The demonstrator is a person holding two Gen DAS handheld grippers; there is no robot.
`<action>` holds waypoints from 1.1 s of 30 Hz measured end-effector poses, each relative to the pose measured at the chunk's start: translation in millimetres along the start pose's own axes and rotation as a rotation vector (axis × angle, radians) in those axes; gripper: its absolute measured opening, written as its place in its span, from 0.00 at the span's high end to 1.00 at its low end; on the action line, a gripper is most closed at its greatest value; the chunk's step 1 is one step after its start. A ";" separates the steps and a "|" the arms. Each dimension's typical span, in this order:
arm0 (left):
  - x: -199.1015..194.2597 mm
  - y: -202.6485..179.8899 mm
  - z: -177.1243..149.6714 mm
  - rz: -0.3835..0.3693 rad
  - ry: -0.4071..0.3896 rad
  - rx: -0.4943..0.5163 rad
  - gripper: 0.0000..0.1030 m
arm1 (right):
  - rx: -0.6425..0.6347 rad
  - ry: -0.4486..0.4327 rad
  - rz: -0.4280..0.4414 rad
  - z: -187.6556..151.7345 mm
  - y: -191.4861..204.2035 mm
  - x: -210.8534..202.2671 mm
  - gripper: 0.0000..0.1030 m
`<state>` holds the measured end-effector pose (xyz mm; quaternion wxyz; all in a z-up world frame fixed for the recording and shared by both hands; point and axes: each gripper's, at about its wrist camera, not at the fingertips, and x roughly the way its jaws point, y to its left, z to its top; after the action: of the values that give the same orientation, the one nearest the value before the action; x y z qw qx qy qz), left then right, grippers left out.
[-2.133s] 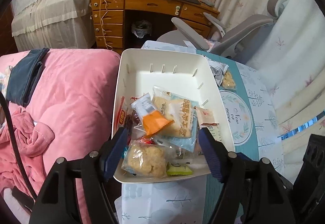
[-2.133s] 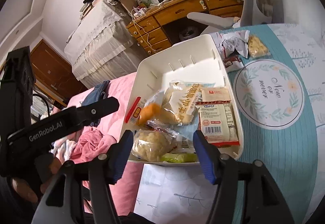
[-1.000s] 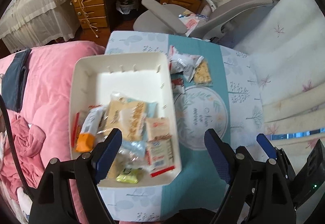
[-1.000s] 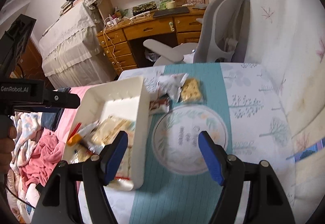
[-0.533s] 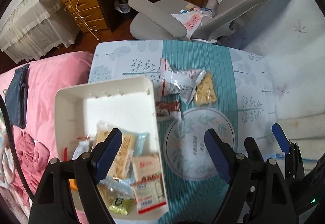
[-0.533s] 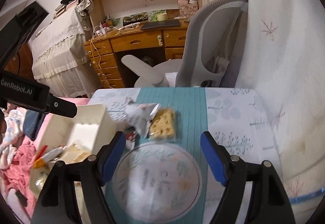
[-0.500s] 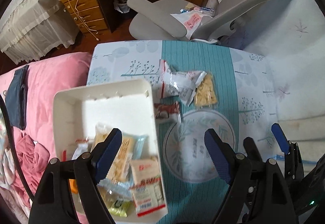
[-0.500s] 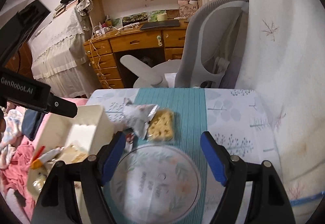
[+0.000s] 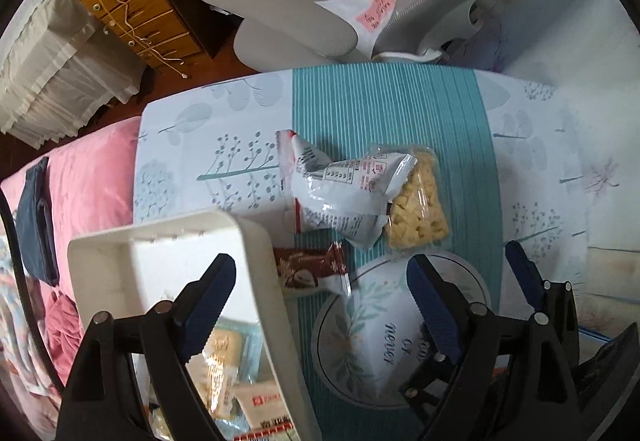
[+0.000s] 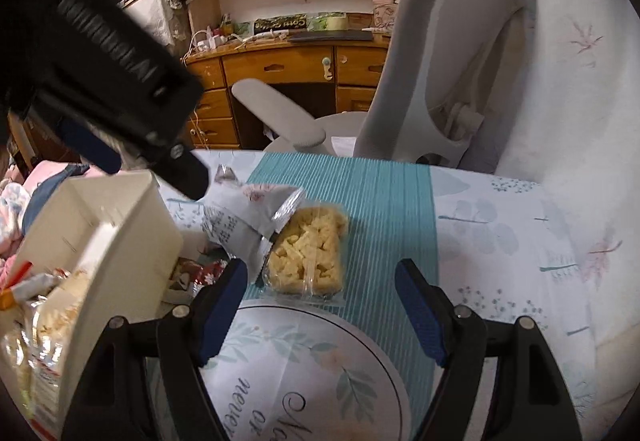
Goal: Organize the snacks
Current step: 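Grasp the white chip bag with the left tool while the right tool grasps the clear cracker bag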
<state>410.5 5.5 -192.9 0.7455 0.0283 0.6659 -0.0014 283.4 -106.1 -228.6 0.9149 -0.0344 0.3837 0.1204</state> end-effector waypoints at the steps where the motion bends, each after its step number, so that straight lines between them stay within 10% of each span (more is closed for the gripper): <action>1: 2.8 -1.4 1.4 0.009 0.003 0.005 0.16 | -0.005 0.001 0.004 -2.9 0.6 5.7 0.25; 17: 65.2 -23.1 28.9 0.085 0.035 0.081 0.16 | 0.010 0.019 0.035 -21.5 8.2 51.7 0.25; 21: 75.9 -23.5 29.6 0.088 0.052 0.078 0.35 | 0.003 0.048 0.068 -21.3 7.9 59.6 0.26; 33: 66.9 -19.8 22.8 0.042 0.035 0.060 0.48 | 0.029 0.067 0.059 -23.1 6.7 60.0 0.44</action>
<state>439.9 -12.9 -257.6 0.7326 0.0648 0.6775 -0.0051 306.3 -91.5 -287.3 0.8981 -0.0139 0.4166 0.1404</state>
